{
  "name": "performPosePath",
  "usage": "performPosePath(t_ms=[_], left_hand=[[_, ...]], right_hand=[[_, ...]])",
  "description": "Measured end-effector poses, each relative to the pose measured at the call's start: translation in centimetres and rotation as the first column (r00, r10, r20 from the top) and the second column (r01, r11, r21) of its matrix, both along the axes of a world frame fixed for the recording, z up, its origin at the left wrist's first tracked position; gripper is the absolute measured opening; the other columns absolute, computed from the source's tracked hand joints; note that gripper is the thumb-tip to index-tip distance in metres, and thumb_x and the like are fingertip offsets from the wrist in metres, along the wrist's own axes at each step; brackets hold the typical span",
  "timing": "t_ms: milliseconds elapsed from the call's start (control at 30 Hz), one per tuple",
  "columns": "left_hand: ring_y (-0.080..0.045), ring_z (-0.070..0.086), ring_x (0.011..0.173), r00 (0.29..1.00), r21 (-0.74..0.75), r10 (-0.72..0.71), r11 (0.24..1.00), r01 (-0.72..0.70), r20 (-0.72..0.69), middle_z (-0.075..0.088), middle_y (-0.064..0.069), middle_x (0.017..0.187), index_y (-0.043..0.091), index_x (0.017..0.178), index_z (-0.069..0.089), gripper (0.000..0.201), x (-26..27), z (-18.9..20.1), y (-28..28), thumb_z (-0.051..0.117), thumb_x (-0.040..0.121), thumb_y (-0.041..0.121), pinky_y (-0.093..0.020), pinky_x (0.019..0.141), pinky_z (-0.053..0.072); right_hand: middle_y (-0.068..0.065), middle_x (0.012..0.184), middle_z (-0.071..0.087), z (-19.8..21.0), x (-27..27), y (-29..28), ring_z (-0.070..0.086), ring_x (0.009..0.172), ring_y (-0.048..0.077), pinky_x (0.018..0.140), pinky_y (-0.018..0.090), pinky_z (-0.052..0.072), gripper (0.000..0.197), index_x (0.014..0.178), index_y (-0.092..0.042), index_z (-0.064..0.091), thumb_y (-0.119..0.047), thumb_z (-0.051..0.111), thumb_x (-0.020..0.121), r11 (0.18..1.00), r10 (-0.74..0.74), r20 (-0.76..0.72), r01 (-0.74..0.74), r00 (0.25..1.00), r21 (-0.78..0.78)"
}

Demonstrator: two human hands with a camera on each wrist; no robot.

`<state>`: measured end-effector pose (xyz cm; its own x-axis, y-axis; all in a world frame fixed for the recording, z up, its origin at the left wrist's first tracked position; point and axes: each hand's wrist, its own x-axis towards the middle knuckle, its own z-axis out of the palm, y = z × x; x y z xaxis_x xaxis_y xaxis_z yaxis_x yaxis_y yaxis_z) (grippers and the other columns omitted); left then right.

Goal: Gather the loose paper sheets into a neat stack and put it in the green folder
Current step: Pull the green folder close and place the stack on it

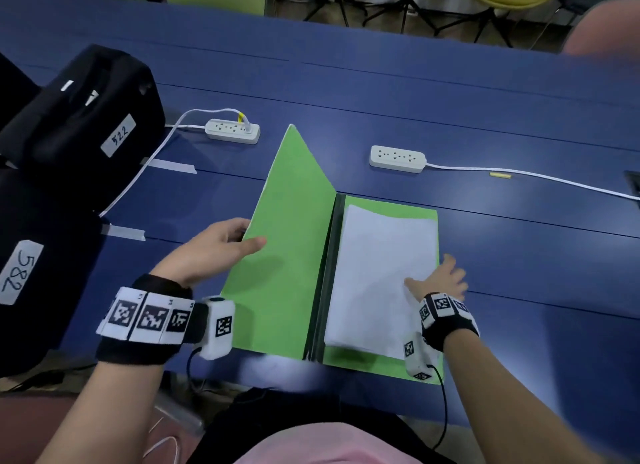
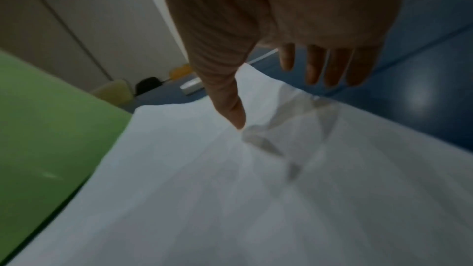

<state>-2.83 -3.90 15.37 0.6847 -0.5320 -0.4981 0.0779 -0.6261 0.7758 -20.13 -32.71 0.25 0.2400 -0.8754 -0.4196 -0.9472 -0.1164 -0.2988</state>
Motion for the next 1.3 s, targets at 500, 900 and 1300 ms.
performPosePath(t_ms=[500, 900, 1300], left_hand=[[-0.012, 0.055, 0.119, 0.973, -0.106, -0.048, 0.994, 0.024, -0.227, 0.055, 0.006, 0.130, 0.027, 0.149, 0.018, 0.061, -9.0, 1.2, -6.3, 0.048, 0.096, 0.023, -0.031, 0.087, 0.054], [-0.030, 0.041, 0.133, 0.981, 0.278, 0.128, 0.957, -0.084, -0.144, 0.038, -0.014, 0.148, 0.003, 0.143, 0.030, 0.069, -7.5, -14.1, -12.8, 0.060, 0.090, 0.034, -0.036, 0.106, 0.036], [-0.033, 0.032, 0.138, 0.969, 0.334, 0.213, 0.929, -0.162, -0.122, 0.022, -0.013, 0.153, 0.009, 0.147, 0.022, 0.079, -7.0, -17.4, -13.9, 0.062, 0.084, 0.033, -0.047, 0.111, 0.034]], right_hand=[[0.008, 0.060, 0.064, 10.9, 5.2, 2.7, 0.064, 0.053, 0.013, 0.060, 0.023, 0.050, 0.022, 0.064, -0.010, 0.055, -0.020, 0.058, 0.083, 0.814, 0.427, 0.656, -0.580, 0.622, 0.021], [0.002, 0.066, 0.061, -0.1, -6.4, -7.7, 0.057, 0.073, 0.022, 0.081, 0.031, 0.050, 0.012, 0.071, -0.018, 0.063, -0.015, 0.066, 0.082, 0.944, 0.207, 0.228, -0.255, 0.952, 0.210], [0.014, 0.096, 0.058, -1.8, -4.0, -2.7, 0.060, 0.082, 0.030, 0.063, 0.030, 0.045, 0.016, 0.096, 0.002, 0.056, -0.004, 0.054, 0.081, 0.962, 0.046, 0.067, -0.062, 0.997, 0.267]])
